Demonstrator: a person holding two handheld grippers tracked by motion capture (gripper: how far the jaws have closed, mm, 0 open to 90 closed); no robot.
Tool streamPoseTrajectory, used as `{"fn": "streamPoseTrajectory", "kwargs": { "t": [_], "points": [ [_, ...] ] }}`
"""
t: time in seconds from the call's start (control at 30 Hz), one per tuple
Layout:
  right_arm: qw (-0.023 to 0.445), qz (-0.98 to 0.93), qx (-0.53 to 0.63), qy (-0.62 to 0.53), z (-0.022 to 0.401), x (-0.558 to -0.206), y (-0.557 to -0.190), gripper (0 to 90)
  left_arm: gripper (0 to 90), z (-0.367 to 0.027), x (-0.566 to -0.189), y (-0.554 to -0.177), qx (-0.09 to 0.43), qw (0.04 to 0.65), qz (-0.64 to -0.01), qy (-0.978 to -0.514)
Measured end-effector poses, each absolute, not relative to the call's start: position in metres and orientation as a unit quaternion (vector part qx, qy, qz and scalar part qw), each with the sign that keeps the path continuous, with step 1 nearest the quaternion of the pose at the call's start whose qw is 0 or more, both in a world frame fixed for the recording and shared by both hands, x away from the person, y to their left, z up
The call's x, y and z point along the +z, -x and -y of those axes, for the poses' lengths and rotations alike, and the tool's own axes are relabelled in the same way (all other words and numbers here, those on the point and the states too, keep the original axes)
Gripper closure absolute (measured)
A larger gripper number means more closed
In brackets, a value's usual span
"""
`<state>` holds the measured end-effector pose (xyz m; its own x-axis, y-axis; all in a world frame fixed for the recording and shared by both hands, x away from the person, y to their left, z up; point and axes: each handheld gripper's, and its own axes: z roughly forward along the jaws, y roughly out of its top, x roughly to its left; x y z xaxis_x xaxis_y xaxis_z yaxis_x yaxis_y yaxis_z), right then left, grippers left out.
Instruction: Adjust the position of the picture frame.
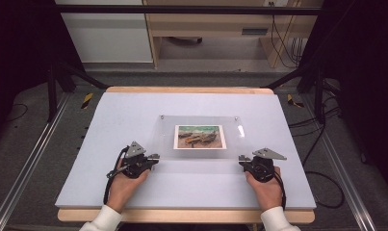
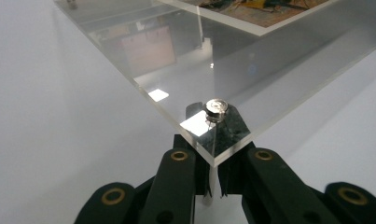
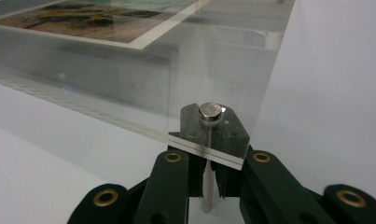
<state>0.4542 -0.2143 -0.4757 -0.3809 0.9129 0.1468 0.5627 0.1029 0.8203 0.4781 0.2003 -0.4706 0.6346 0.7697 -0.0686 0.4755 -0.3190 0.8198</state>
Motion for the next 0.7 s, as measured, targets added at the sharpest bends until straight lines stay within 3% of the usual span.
{"fn": "streamPoseTrajectory", "kwargs": {
  "t": [0.07, 0.13, 0.23, 0.33, 0.53, 0.7],
  "points": [
    [0.203, -0.715, 0.427, -0.516, 0.215, -0.476, -0.454, 83.0, 83.6, -0.200, -0.470, -0.478, 0.170, 0.430, -0.391, -0.796],
    [0.198, -0.716, 0.429, -0.514, 0.216, -0.476, -0.454, 76.2, 81.7, -0.200, -0.469, -0.477, 0.175, 0.422, -0.384, -0.802],
    [0.200, -0.714, 0.424, -0.520, 0.219, -0.475, -0.452, 54.7, 63.8, -0.202, -0.466, -0.473, 0.182, 0.420, -0.385, -0.802],
    [0.198, -0.709, 0.427, -0.526, 0.223, -0.471, -0.447, 40.6, 50.1, -0.205, -0.462, -0.468, 0.183, 0.425, -0.387, -0.797],
    [0.218, -0.711, 0.419, -0.521, 0.229, -0.465, -0.434, 25.3, 30.6, -0.209, -0.458, -0.463, 0.179, 0.431, -0.385, -0.796],
    [0.234, -0.704, 0.424, -0.520, 0.233, -0.459, -0.427, 18.0, 16.6, -0.215, -0.455, -0.463, 0.176, 0.441, -0.390, -0.789]
  ]
}}
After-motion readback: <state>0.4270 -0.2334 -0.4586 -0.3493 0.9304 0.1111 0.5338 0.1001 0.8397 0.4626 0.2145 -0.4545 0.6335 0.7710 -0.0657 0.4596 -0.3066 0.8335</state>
